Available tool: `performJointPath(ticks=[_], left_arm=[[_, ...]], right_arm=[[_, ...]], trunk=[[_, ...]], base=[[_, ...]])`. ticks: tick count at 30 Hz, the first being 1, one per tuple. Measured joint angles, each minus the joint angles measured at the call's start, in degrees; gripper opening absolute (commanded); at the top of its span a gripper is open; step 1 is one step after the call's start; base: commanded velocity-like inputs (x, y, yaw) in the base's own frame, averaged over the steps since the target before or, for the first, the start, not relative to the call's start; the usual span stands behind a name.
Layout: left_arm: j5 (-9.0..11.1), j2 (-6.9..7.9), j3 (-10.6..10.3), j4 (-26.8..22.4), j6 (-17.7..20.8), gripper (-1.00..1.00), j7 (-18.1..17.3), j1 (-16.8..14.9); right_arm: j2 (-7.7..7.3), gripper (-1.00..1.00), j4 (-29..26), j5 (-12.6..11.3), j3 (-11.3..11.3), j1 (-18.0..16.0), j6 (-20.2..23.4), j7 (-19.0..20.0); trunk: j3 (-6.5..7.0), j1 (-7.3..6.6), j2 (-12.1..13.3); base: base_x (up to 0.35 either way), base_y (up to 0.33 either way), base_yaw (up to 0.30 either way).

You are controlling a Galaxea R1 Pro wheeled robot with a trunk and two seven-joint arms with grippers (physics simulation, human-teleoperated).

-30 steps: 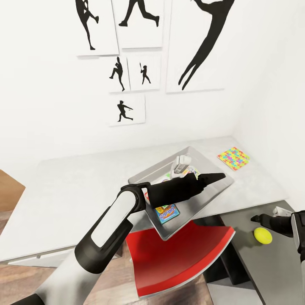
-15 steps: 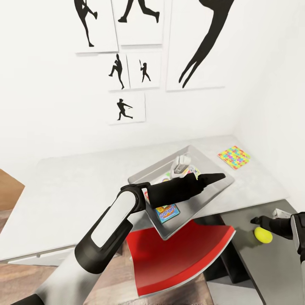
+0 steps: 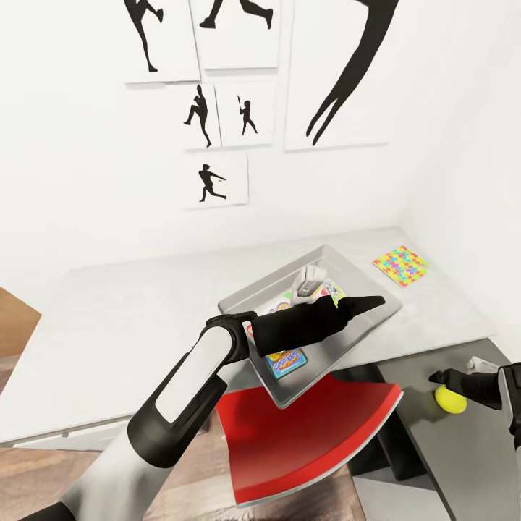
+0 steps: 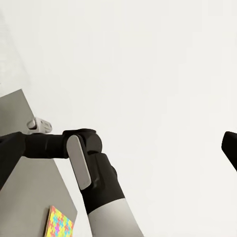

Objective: Put all the toys in the child's room - the three board games (two on the bed and one on the table), the two jigsaw puzzles on the table, and the tennis ball on the table - inside the toy box on the table in the child's room.

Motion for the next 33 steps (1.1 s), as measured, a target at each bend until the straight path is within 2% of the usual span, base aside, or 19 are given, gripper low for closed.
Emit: performJointPath(ticks=[17, 33], left_arm=[[0.00, -0.02, 0.00, 0.02, 0.00, 1.00, 0.06, 0.00], [0.00, 0.00, 0.00, 0.01, 0.00, 1.00, 0.09, 0.00]], right_arm=[[0.04, 1.00, 0.01, -0.03, 0.05, 0.00, 0.00, 0.00], [0.01, 1.00, 0.01, -0.02, 0.07, 0.00, 0.00, 0.00]], trunk=[[-0.18, 0.00, 0.00], [-1.17, 0.00, 0.00]], base=[[0.000, 0.000, 0.000], [0.000, 0.000, 0.000]])
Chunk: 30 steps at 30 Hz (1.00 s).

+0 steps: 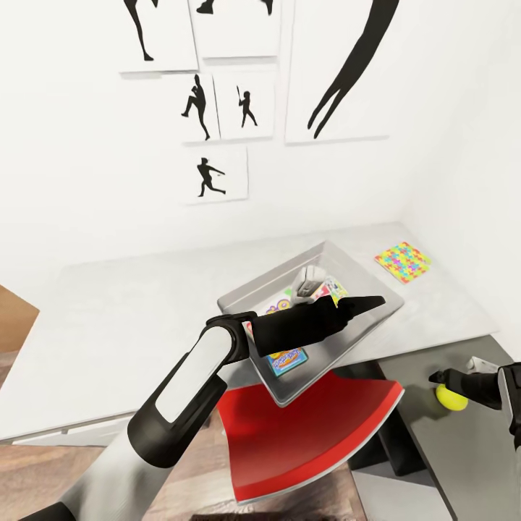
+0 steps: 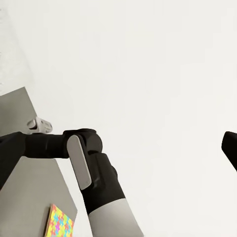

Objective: Put all the toys in the child's room - the three board games (two on the bed and one on the table), the two jigsaw puzzles on the table, and the tennis ball on the table - inside the toy box on the table in the child's room.

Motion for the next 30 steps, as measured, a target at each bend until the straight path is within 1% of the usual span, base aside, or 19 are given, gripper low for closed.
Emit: performJointPath(ticks=[15, 24, 30], left_arm=[[0.00, -0.02, 0.00, 0.01, 0.00, 1.00, 0.00, 0.00], [0.00, -0.07, 0.00, 0.00, 0.00, 1.00, 0.00, 0.00], [0.00, -0.06, 0.00, 0.00, 0.00, 1.00, 0.00, -0.04]], right_arm=[[-0.06, 1.00, 0.00, -0.02, -0.21, 0.00, 0.00, -0.08], [0.04, 1.00, 0.00, -0.09, -0.30, 0.00, -0.01, -3.00], [0.09, 1.00, 0.00, -0.16, -0.34, 0.00, -0.01, -3.98]], trunk=[[-0.13, 0.00, 0.00], [-0.14, 0.00, 0.00], [-0.14, 0.00, 0.00]], base=[[0.000, 0.000, 0.000], [0.000, 0.000, 0.000], [0.000, 0.000, 0.000]])
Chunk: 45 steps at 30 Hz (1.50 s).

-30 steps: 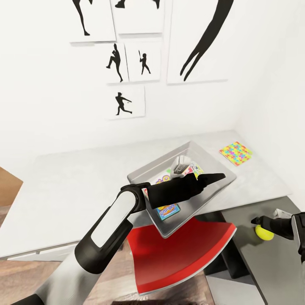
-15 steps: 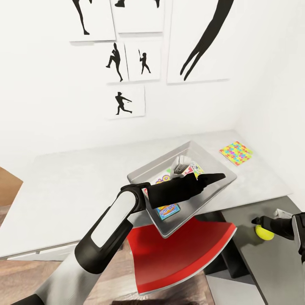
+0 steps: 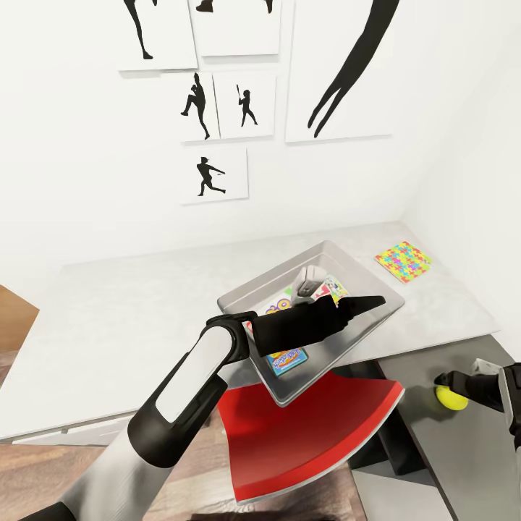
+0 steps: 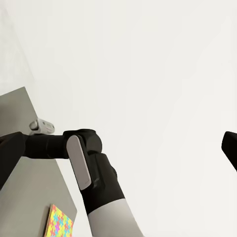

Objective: Put all the toys in the child's room - the three board games (two on the bed and one on the table), the two jigsaw puzzles on the table, and the tennis ball on the table - inside the toy box on the table in the child's room.

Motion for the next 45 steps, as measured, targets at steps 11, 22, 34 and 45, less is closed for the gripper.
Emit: performJointPath(ticks=[11, 22, 34, 45], left_arm=[[0.00, -0.01, 0.00, -0.01, 0.00, 1.00, 0.00, -0.01], [0.00, -0.02, 0.00, 0.00, 0.00, 1.00, 0.00, -0.04], [0.00, -0.02, 0.00, 0.00, 0.00, 1.00, -0.01, -0.05], [0.00, -0.02, 0.00, 0.00, 0.00, 1.00, -0.02, -0.05]], right_arm=[[0.06, 1.00, 0.00, -0.03, -0.02, 0.00, 0.00, -0.54], [0.22, -1.00, -0.02, 0.18, 0.15, 0.02, -0.05, -0.62], [0.26, -1.00, 0.00, 0.34, 0.13, 0.08, -0.06, -0.63], [0.26, -1.00, 0.00, 0.17, 0.05, 0.08, -0.03, -0.70]], trunk=[[0.00, 0.00, 0.00], [0.00, 0.00, -0.01], [0.00, 0.00, 0.00], [0.00, 0.00, 0.00]], base=[[0.000, 0.000, 0.000], [0.000, 0.000, 0.000], [0.000, 0.000, 0.000], [0.000, 0.000, 0.000]])
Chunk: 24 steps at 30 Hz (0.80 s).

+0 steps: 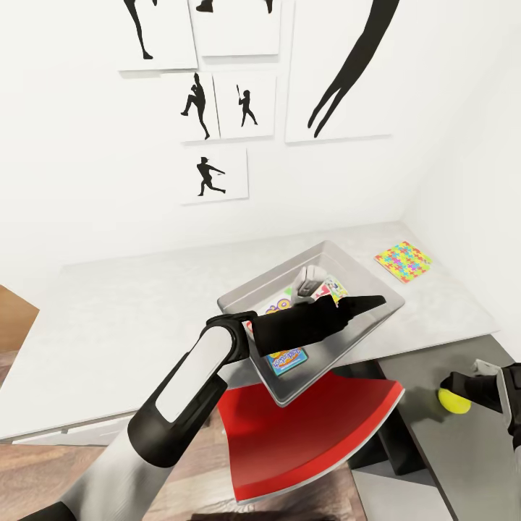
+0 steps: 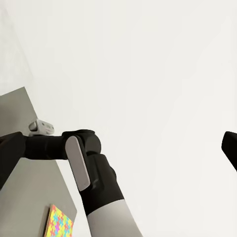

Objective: Put all the toys in the child's room - the three board games (two on the bed and one on the table), the two jigsaw puzzles on the table, and the tennis ball on the table - inside the toy box on the table in the child's room.

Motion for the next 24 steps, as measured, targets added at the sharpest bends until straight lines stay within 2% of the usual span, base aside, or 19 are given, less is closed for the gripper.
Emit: performJointPath(ticks=[24], left_arm=[[0.00, 0.00, 0.00, 0.00, 0.00, 1.00, 0.02, 0.04]], right_arm=[[-0.37, -1.00, -0.77, -0.72, -0.14, 0.45, 0.03, 0.45]], trunk=[[0.00, 0.00, 0.00]], base=[[0.000, 0.000, 0.000]])
